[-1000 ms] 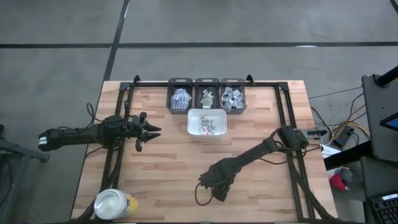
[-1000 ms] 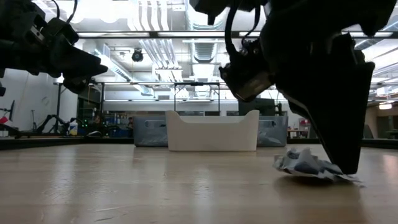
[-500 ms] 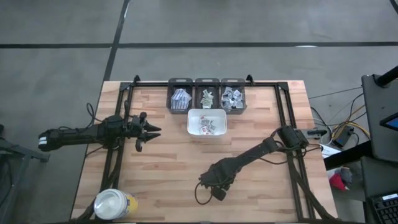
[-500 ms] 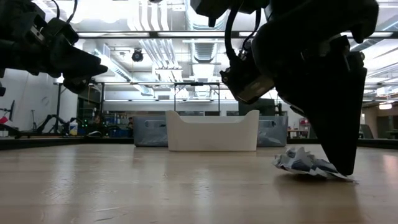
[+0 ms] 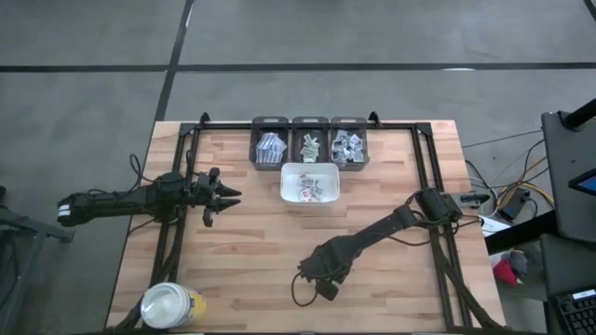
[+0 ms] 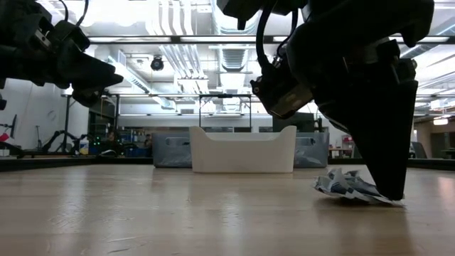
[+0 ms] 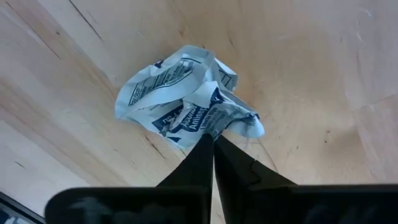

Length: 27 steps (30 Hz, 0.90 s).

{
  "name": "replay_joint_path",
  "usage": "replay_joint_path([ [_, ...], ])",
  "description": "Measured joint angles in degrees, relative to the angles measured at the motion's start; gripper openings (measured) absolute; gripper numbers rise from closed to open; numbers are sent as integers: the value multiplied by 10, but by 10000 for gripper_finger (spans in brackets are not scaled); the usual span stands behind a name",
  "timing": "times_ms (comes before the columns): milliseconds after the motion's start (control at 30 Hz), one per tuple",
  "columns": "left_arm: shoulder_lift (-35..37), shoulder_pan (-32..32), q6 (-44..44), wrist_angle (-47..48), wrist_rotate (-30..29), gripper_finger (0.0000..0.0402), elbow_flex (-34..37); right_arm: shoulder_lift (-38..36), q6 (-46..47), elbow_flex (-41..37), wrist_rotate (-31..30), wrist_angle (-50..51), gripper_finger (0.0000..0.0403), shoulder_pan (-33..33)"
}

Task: Pick & Place First Aid Supplies
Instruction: Put the white alcohol pad into the right black bin

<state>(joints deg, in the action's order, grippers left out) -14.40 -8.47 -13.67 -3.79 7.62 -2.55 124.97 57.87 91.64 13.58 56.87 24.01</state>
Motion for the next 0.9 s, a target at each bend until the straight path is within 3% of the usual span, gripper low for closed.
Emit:
replay_joint_path([
  [633, 0, 0, 0, 0, 0, 119, 0, -24, -9, 5, 34, 37, 8, 0],
  [900, 0, 0, 0, 0, 0, 119, 0, -35, -19, 6, 31, 123, 8, 0],
])
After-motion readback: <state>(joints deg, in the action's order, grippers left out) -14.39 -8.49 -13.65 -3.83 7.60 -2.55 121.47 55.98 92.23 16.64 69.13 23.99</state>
